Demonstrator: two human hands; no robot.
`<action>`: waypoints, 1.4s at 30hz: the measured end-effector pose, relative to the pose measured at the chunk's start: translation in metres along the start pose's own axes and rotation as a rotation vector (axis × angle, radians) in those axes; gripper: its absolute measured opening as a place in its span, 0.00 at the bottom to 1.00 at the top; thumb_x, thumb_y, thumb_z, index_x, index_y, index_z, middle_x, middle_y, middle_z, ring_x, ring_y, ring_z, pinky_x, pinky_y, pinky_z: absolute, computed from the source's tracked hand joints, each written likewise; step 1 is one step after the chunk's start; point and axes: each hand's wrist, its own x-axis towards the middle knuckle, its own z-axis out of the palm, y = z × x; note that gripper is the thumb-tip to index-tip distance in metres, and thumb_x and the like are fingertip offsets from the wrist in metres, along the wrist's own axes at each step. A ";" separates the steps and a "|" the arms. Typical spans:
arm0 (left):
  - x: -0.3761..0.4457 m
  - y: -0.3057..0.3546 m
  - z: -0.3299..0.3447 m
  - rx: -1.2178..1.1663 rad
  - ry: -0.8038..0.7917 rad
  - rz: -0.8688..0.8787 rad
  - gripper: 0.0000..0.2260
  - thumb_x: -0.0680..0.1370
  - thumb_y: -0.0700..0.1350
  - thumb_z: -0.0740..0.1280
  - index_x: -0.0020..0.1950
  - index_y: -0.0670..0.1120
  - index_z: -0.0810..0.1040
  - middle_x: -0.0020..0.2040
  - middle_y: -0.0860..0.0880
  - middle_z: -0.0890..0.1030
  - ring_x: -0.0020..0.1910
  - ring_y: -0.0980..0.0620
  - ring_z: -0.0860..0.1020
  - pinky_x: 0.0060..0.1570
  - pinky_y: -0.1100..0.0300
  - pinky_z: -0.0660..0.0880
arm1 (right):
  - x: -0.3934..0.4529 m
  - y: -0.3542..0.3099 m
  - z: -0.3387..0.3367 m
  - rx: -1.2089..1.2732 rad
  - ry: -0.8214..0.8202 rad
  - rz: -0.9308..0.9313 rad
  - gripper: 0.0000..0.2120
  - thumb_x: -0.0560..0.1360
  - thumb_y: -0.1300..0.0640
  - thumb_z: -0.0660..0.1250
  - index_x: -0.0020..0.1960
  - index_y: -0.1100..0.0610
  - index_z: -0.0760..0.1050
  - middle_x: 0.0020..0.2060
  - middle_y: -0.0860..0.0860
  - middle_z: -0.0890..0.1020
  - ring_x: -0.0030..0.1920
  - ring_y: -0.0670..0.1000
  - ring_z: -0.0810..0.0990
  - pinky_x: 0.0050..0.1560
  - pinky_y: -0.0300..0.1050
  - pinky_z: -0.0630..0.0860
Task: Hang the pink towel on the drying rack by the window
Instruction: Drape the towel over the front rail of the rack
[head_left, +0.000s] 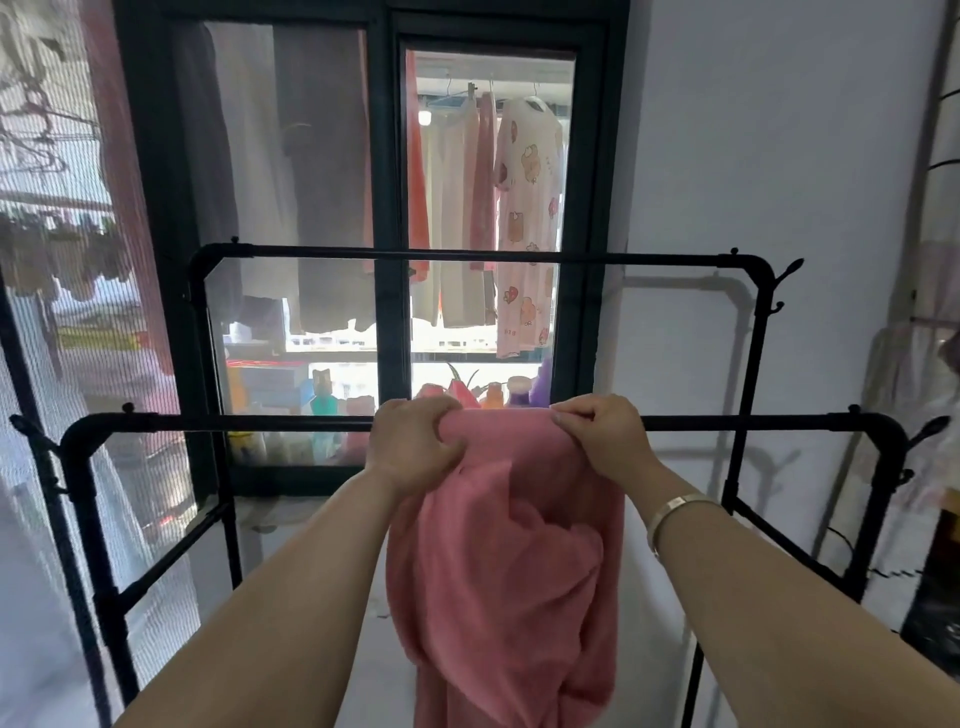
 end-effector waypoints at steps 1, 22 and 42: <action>0.000 0.000 -0.001 0.005 0.013 0.012 0.15 0.70 0.55 0.69 0.55 0.59 0.79 0.48 0.55 0.83 0.50 0.48 0.77 0.55 0.54 0.71 | 0.000 -0.001 0.000 0.011 0.007 0.000 0.07 0.74 0.58 0.69 0.49 0.57 0.84 0.46 0.52 0.86 0.47 0.48 0.80 0.51 0.39 0.72; 0.021 0.007 -0.003 -0.114 0.164 -0.088 0.11 0.81 0.51 0.61 0.53 0.50 0.82 0.50 0.48 0.75 0.49 0.48 0.75 0.47 0.55 0.72 | 0.005 -0.017 0.006 0.147 0.125 -0.041 0.06 0.74 0.58 0.69 0.48 0.55 0.85 0.40 0.46 0.85 0.46 0.47 0.82 0.56 0.54 0.77; 0.006 -0.003 -0.006 -0.082 0.202 -0.100 0.09 0.79 0.41 0.61 0.39 0.42 0.76 0.39 0.49 0.77 0.37 0.49 0.74 0.39 0.55 0.70 | 0.011 -0.001 0.012 -0.170 0.137 -0.058 0.14 0.77 0.57 0.62 0.42 0.60 0.84 0.37 0.57 0.85 0.40 0.57 0.80 0.45 0.55 0.78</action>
